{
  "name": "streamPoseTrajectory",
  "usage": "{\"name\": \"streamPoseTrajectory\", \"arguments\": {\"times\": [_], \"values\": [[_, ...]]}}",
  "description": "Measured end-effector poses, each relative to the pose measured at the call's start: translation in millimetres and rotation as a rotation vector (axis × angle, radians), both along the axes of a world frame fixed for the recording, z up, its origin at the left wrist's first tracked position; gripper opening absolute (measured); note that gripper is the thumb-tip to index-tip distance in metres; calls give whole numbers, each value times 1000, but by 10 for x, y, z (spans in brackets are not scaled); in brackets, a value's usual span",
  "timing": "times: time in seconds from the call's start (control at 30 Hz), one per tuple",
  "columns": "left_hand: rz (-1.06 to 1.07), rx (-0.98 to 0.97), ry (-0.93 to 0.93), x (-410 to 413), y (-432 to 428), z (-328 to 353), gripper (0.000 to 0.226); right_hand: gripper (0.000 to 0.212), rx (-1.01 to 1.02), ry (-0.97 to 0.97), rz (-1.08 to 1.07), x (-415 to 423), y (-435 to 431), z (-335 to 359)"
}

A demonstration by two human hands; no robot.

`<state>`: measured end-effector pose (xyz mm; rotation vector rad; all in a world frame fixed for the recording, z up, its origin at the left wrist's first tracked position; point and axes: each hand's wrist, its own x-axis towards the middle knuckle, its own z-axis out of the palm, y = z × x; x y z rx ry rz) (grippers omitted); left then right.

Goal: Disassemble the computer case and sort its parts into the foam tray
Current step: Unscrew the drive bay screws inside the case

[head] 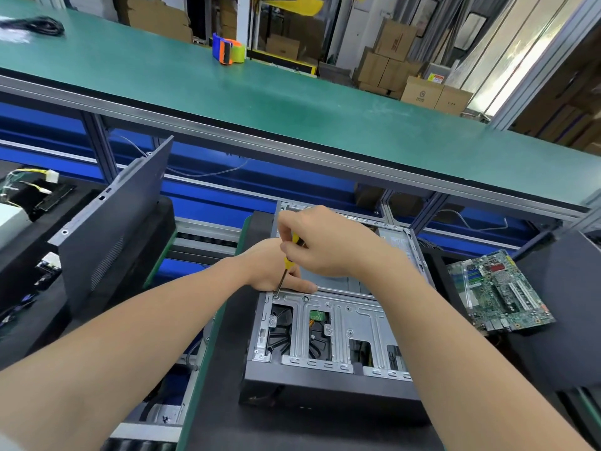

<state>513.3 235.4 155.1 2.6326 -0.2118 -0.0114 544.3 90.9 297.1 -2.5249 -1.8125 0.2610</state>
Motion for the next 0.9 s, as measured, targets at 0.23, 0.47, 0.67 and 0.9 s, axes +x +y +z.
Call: {"name": "streamPoseTrajectory", "arguments": {"times": [0.23,0.47,0.67,0.9], "values": [[-44,320,-67,11,-2,21,75,23,53,-67,-411,-104,80,-125],[-45,430,-29,89,39,-47,88,26,63,-57,-594,-48,69,-235],[-40,368,-84,83,59,-114,79,42,-19,-95,-374,-24,97,-207],[-35,309,-72,53,31,-67,74,37,-105,-33,-119,79,-12,-43]]}}
